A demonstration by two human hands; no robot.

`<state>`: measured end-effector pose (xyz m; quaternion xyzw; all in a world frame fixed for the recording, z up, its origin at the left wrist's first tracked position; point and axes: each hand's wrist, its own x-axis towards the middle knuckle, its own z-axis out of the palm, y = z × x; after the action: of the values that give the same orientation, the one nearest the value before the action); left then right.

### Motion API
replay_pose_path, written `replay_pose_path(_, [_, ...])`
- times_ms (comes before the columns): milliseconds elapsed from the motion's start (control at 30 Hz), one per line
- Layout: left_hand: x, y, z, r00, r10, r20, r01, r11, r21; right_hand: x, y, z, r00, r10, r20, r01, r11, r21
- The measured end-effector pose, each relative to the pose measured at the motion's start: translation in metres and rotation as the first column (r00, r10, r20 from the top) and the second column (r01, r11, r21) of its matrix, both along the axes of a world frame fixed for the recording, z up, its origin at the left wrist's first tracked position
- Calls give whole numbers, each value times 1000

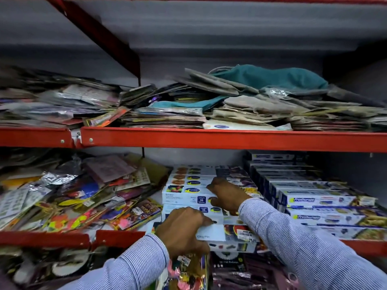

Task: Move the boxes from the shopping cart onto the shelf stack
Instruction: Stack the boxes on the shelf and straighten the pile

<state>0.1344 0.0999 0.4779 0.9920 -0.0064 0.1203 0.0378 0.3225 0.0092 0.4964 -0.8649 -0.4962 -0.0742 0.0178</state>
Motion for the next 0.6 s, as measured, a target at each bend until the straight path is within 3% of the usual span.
replay_pose_path(267, [7,2,-1,1000,-2,29,2,1000,0,-1,-5,-3,998,4,68,-12,994,111])
replay_pose_path(600, [24,20,5,997,25,77,-26,1000,11,16,-6,-2,998,5,-66,1,996,89])
